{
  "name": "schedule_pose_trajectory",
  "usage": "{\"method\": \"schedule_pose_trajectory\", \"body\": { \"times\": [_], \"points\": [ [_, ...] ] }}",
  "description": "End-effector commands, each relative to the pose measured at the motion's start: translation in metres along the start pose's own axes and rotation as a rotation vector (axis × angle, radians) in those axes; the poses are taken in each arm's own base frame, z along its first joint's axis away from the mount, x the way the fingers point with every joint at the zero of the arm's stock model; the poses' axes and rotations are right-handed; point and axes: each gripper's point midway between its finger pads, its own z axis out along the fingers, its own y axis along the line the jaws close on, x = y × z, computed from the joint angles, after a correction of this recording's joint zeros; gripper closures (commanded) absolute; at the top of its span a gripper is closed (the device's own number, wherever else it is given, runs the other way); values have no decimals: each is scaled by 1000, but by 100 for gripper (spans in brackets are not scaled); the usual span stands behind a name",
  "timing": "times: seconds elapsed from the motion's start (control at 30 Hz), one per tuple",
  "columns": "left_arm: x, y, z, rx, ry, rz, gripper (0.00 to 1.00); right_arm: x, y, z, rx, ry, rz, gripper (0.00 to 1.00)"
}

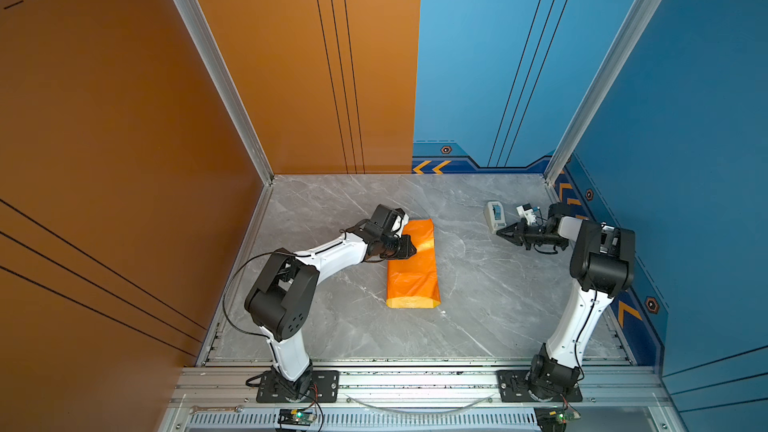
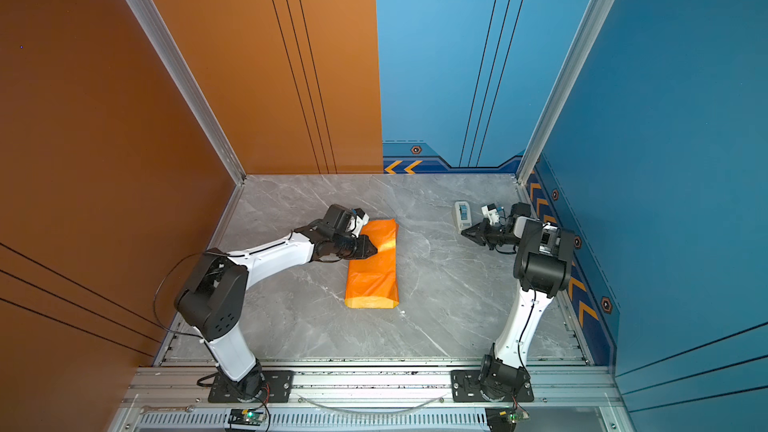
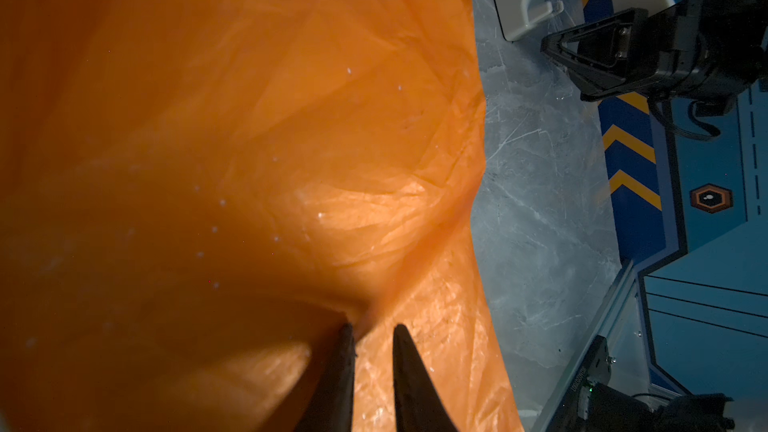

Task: Wrap the gift box in paper

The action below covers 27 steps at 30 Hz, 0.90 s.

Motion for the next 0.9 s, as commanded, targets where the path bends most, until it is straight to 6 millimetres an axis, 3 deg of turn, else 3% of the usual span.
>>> {"method": "schedule_pose_trajectory", "body": {
  "times": [0.0,0.03,0.1,0.33,0.53,0.57,0.87],
  "points": [
    [19,20,2,-91,65,-15,80,17,12,-9,-31,25,84,100],
    [18,21,3,-92,64,-14,80,14,22,-15,-35,11,59,100],
    [18,19,3,-89,63,-12,80,15,24,-16,-38,10,65,100],
    [19,20,4,-92,64,-13,80,24,13,-11,5,24,128,100],
    [19,20,4,-91,65,-12,80,33,-6,-1,52,37,200,100],
    [20,20,4,-90,65,-11,80,38,-19,5,67,52,236,100],
    [19,21,4,-95,63,-12,80,41,-53,11,175,41,328,100]
  ]
}}
